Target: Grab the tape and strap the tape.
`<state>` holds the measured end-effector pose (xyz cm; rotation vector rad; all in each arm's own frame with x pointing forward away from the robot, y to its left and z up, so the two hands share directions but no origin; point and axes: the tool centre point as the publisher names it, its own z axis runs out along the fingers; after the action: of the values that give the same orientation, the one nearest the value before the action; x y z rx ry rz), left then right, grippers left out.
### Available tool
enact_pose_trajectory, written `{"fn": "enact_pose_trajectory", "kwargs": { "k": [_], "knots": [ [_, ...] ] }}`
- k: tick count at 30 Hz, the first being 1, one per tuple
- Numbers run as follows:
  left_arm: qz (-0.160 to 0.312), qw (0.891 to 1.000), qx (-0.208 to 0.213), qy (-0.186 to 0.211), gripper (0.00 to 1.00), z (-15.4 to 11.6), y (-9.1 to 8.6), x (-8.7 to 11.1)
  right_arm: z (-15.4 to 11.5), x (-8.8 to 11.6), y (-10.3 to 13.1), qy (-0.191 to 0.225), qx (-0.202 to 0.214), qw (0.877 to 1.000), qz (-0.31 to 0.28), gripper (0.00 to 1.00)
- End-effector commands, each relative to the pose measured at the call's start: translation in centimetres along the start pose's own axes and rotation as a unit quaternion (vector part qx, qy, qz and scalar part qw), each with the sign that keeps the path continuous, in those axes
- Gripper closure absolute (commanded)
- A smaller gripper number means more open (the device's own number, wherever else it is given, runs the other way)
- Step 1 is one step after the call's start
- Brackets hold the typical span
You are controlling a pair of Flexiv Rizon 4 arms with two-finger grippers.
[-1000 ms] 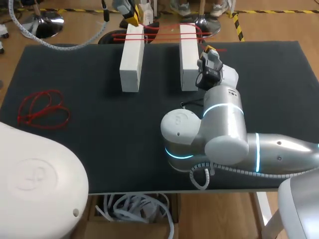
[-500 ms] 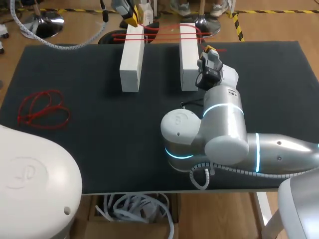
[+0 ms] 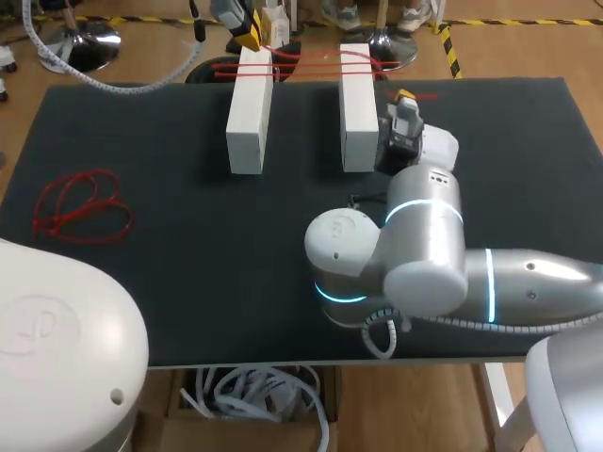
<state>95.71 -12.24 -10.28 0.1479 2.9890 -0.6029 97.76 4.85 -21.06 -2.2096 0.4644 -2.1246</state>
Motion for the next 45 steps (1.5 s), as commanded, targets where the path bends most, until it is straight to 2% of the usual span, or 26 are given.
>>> {"fn": "enact_pose_trajectory", "kwargs": {
  "k": [1, 4, 20, 21, 23, 26, 30, 33, 37, 39, 45],
  "knots": [
    [-0.001, 1.0, -0.002, 0.0, 1.0, 0.0, -0.1, 0.0, -0.6, 2.2, -0.1, 0.006, -0.06, 0.989, -0.138, 1.0],
    [-0.001, 1.0, -0.002, 0.0, 1.0, 0.0, -0.1, 0.0, -0.9, 2.9, -0.3, 0.022, -0.065, 0.983, -0.168, 1.0],
    [-0.001, 1.0, -0.002, 0.0, 1.0, 0.0, -0.1, 0.0, -0.9, 2.9, -0.3, 0.022, -0.065, 0.983, -0.168, 1.0],
    [-0.001, 1.0, -0.002, 0.0, 1.0, 0.0, -0.1, 0.0, -1.0, 3.0, -0.4, 0.028, -0.058, 0.981, -0.184, 1.0],
    [-0.001, 1.0, -0.002, 0.0, 1.0, 0.0, -0.1, 0.0, -1.1, 3.2, -0.4, 0.044, -0.064, 0.965, -0.249, 1.0],
    [-0.001, 1.0, -0.002, 0.0, 1.0, 0.0, -0.1, 0.0, -0.9, 3.9, 0.0, 0.052, -0.078, 0.948, -0.305, 1.0],
    [-0.001, 1.0, -0.002, 0.0, 1.0, 0.0, -0.1, 0.0, -1.0, 5.1, 0.4, 0.059, -0.092, 0.924, -0.367, 1.0],
    [-0.001, 1.0, -0.002, 0.0, 1.0, 0.0, -0.1, 0.0, -1.0, 5.8, 0.5, 0.052, -0.105, 0.914, -0.387, 1.0],
    [-0.001, 1.0, -0.002, 0.0, 1.0, 0.0, -0.1, 0.0, -1.3, 6.4, 0.9, 0.032, -0.131, 0.91, -0.391, 1.0],
    [-0.001, 1.0, -0.002, 0.0, 1.0, 0.0, -0.1, 0.0, -1.4, 6.7, 1.3, 0.036, -0.139, 0.91, -0.39, 1.0],
    [-0.001, 1.0, -0.002, 0.0, 1.0, 0.0, -0.1, 0.0, -1.6, 6.8, 0.5, 0.044, -0.121, 0.911, -0.391, 1.0]
  ]
}}
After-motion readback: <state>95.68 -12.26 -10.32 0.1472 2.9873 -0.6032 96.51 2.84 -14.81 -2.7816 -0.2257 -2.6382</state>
